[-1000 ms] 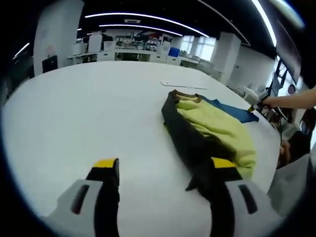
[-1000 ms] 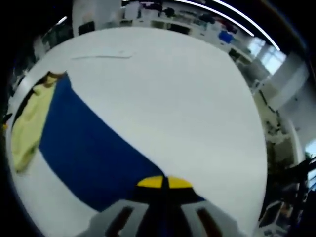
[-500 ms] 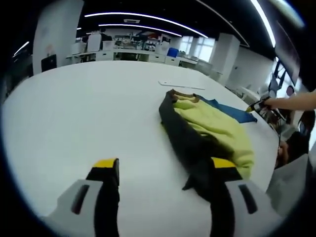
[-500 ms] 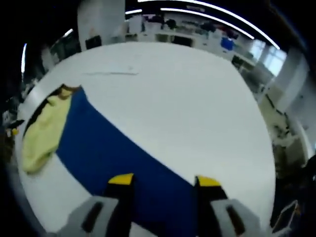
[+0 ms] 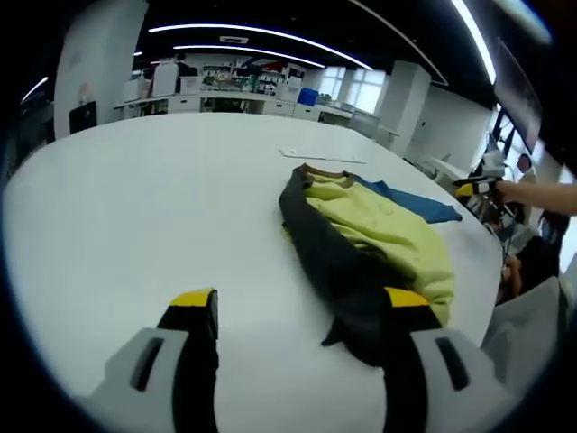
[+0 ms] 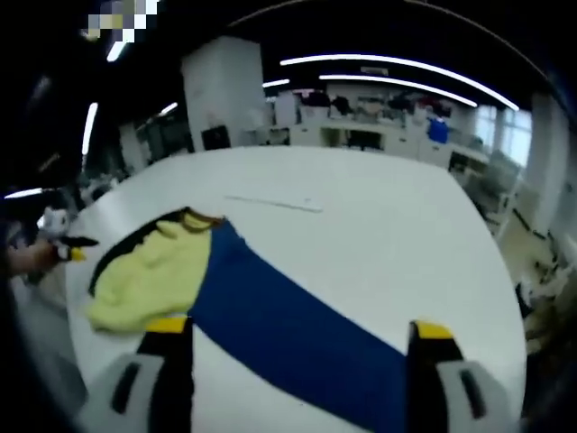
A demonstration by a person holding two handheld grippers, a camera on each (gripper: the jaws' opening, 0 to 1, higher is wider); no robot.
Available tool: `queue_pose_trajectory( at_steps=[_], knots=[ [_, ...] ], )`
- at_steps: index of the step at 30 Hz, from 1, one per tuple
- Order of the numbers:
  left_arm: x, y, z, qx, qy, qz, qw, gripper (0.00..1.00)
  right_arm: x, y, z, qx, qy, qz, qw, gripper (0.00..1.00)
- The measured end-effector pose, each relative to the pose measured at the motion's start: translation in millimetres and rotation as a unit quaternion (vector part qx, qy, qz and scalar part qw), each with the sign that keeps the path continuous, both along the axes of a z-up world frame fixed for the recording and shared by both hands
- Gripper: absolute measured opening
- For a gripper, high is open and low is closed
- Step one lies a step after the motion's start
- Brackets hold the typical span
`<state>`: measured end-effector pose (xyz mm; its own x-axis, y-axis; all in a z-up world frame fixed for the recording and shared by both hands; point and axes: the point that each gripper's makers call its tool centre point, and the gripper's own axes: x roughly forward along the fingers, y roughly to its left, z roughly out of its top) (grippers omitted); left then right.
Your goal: Fold the garment on the visible template until the final outline fits inside the template.
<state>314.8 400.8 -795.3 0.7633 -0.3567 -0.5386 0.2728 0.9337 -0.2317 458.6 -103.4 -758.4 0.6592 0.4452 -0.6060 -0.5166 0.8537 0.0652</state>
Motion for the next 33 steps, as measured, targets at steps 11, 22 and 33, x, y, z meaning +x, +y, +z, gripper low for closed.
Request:
queue_pose_trajectory(
  at_steps=[11,22,33],
  knots=[
    [-21.0,-30.1,1.8,0.106,-0.03,-0.12,0.9867,0.63,-31.1,7.0,4.3,0.021,-0.001,0.004,0.9998,0.99],
    [-43.0,-79.9,-0.3,0.221,-0.068,-0.292,0.9283,0.39,-60.0,14.9,2.7,0.031,0.002,0.006,0.9995,0.99],
    [-52.2,-104.8,-40.8,0.296,-0.043,-0.364,0.882,0.27,-78.3,16.3,7.3,0.05,0.002,-0.001,0.9987,0.99]
  ],
)
